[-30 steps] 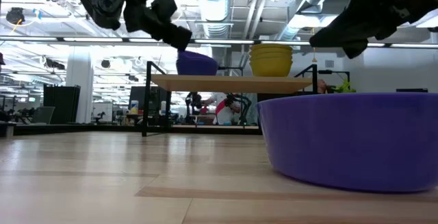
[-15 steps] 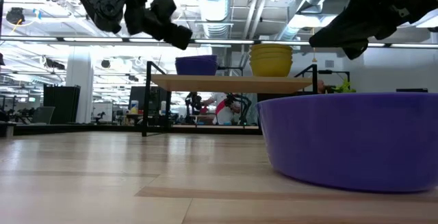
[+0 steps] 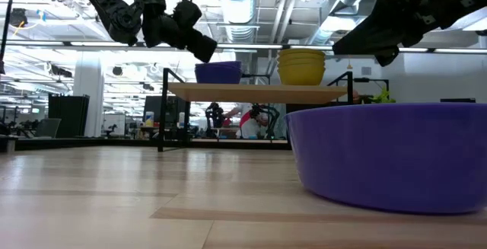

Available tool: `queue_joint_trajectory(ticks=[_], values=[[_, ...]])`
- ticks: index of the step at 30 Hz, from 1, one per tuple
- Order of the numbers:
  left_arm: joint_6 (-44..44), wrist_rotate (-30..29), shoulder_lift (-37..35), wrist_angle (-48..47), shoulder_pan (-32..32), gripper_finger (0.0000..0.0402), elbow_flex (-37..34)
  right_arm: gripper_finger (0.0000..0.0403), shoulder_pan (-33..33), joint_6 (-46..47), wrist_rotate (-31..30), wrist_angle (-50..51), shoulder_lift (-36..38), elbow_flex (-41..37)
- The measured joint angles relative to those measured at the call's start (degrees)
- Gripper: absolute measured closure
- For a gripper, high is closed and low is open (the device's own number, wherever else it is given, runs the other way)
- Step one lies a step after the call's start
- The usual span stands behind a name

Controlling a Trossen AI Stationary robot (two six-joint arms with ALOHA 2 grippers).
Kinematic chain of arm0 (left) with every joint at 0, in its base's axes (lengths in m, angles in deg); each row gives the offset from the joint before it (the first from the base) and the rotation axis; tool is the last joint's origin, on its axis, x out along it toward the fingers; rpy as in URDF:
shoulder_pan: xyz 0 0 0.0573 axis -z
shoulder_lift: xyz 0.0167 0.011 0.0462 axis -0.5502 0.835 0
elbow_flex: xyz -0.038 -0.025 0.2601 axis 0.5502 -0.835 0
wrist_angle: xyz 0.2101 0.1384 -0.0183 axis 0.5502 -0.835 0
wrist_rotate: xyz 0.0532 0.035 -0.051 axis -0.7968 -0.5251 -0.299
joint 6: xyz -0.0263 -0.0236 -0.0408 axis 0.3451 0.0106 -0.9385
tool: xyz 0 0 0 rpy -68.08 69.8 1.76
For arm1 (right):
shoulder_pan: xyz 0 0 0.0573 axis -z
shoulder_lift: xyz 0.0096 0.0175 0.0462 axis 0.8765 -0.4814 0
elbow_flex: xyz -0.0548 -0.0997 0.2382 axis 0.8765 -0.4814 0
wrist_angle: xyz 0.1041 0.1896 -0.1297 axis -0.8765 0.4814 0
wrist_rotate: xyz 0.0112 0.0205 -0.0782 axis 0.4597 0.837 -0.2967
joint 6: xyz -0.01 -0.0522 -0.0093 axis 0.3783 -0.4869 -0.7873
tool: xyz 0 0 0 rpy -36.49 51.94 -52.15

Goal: Pick & Place Mini bowls
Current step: Stack the blue bowl on top of the blue bowl on the shelf

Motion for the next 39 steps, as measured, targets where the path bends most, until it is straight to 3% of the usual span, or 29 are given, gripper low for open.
queue_joint_trajectory(ticks=[9, 14, 18, 23, 28, 34, 39], values=[[0.2, -3.1, -0.1, 0.2, -1.2, 0.0381, 0.0, 0.0402, 0.7, -2.3, -0.5, -2.7, 0.0, 0.0], [0.2, -3.2, -4.0, 0.6, 2.7, 0.0381, 0.0, 0.0402, 0.3, -14.9, -2.4, -9.4, 0.0, 3.6], [-1.0, -9.5, -7.4, -1.3, 8.3, 0.0381, 0.0, 0.0402, 1.2, -27.1, -2.6, -10.6, 0.0, 9.5], [-3.8, -14.6, -9.8, -16.4, 16.8, 0.0381, 0.0, 0.0402, 3.6, -38.0, -2.6, -9.8, 0.0, 16.5], [-16.7, -15.2, -10.1, -35.3, 24.7, 0.0381, -0.1, 0.0402, 9.9, -40.0, -2.6, -8.5, 0.0, 23.1], [-31.7, -9.7, -10.1, -48.4, 34.5, 0.0381, -0.1, 0.0402, 18.7, -37.6, -2.8, 0.8, -0.9, 34.8], [-39.5, -7.0, -10.2, -49.7, 42.5, 0.0381, -2.7, 0.0403, 26.6, -32.0, -2.5, 22.6, -7.5, 50.4]])
